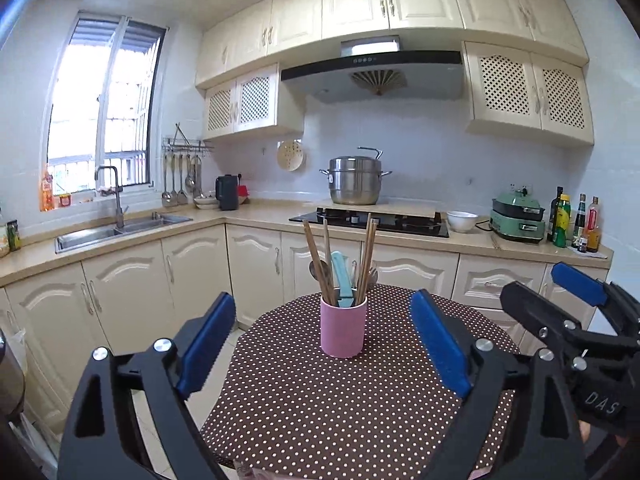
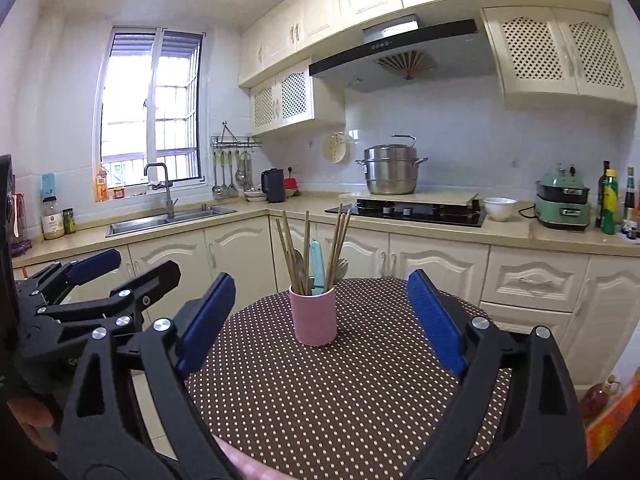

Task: Organize utensils

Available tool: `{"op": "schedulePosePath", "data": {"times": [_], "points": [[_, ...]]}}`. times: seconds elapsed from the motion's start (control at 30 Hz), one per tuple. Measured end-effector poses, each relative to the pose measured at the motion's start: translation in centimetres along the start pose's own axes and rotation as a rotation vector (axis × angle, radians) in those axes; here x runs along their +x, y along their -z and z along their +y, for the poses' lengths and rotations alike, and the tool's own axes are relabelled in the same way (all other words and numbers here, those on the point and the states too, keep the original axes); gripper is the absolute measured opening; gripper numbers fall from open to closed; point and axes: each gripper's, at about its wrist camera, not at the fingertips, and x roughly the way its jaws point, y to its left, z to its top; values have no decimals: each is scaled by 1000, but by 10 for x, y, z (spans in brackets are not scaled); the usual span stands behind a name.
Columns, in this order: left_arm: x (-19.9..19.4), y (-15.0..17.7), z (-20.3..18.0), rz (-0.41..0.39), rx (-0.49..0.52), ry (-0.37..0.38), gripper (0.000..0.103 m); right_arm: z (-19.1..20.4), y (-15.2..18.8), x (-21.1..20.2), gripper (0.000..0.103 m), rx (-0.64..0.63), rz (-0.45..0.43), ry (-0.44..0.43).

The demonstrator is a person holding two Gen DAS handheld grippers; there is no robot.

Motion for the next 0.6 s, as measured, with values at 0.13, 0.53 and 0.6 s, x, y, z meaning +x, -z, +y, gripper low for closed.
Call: {"op": "schedulePosePath", "data": {"times": [0.13,0.53,0.6], "points": [[-23,-1,-1,-27,12,-8,88,5,1,-17,87,1,-7,-1],[-75,-7,4,-130,-10,-29,88,21,-6,-56,88,-58,-68,12],[-78,-7,5,-135,-12,-27,88,21,-5,-58,88,-58,-67,7]]}}
